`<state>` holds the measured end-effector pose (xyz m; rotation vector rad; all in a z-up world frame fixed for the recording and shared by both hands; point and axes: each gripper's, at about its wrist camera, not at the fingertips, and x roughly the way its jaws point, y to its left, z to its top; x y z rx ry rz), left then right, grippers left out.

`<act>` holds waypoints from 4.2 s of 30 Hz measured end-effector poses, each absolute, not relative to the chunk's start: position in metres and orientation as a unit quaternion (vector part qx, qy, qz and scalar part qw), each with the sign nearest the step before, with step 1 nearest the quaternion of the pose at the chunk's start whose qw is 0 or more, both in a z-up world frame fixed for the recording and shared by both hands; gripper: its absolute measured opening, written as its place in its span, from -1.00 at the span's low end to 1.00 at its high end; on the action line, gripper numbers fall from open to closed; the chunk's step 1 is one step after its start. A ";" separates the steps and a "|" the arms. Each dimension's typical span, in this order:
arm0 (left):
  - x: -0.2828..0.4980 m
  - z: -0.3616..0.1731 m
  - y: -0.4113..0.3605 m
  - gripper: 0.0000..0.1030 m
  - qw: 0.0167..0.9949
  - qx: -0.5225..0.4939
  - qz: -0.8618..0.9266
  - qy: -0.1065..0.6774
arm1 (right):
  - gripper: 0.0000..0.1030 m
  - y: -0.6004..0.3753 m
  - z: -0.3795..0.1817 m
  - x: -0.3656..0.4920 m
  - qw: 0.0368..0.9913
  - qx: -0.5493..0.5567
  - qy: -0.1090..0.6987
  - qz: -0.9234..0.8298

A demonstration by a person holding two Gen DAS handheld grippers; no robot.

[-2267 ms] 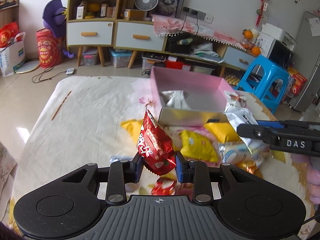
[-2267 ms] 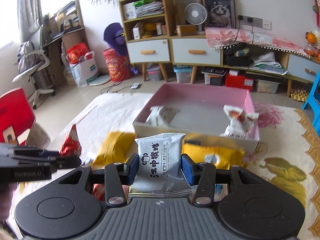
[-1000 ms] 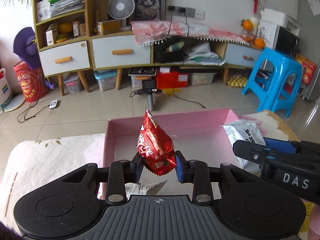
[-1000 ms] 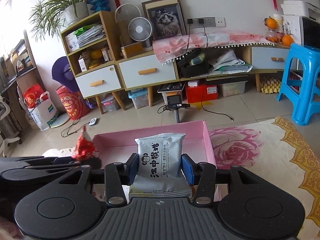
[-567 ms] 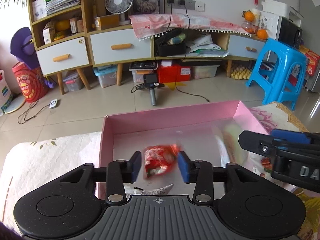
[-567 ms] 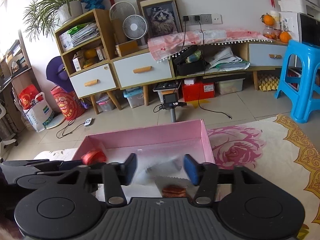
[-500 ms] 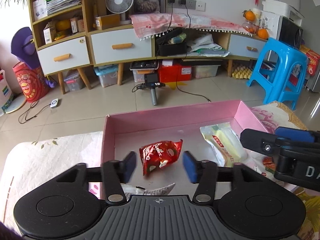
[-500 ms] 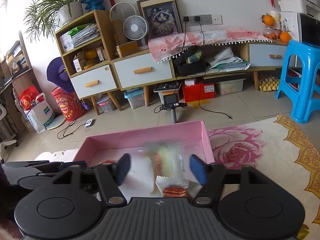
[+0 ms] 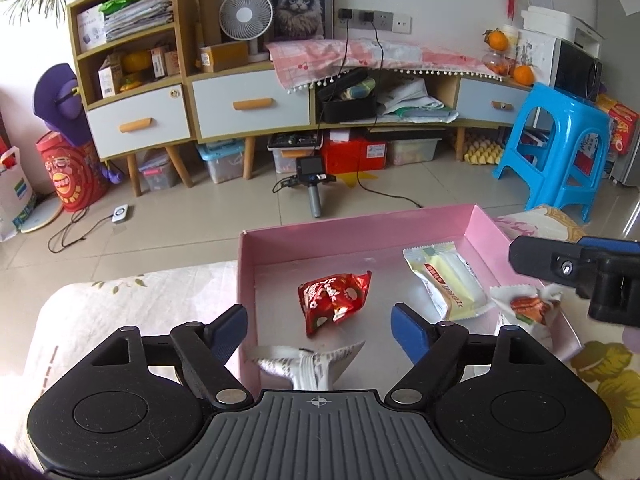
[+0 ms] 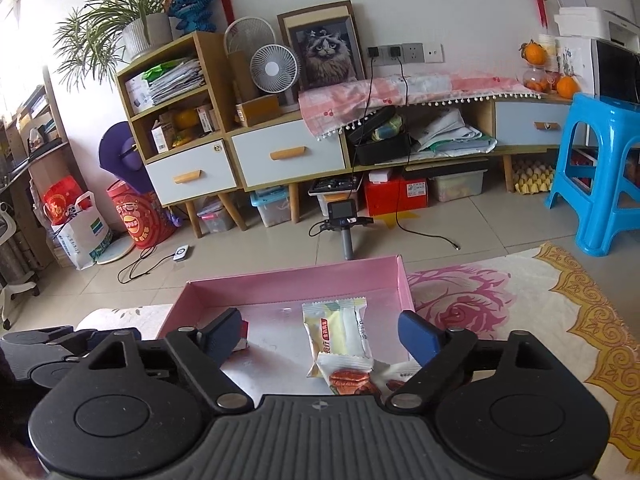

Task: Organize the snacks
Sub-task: 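Move both open grippers back over the snack pile, then close left gripper on the red candy wrapper while right grasps the gold bar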

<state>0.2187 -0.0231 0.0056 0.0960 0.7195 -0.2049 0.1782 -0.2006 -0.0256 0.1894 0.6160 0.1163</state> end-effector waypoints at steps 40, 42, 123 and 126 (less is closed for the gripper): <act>0.053 0.003 0.057 0.89 0.908 -0.005 -0.080 0.411 | 0.78 -0.171 -0.016 0.043 0.936 0.005 0.342 0.078; 0.047 0.000 0.060 0.89 0.907 -0.003 -0.083 0.412 | 0.78 -0.172 -0.022 0.038 0.936 0.005 0.344 0.076; 0.013 -0.063 0.066 -0.33 0.922 -0.008 -0.134 0.364 | -0.44 -0.147 -0.095 -0.015 0.890 -0.090 0.409 0.182; 0.013 -0.064 0.066 -0.33 0.920 -0.009 -0.134 0.367 | -0.33 -0.151 -0.092 -0.015 0.885 -0.081 0.429 0.162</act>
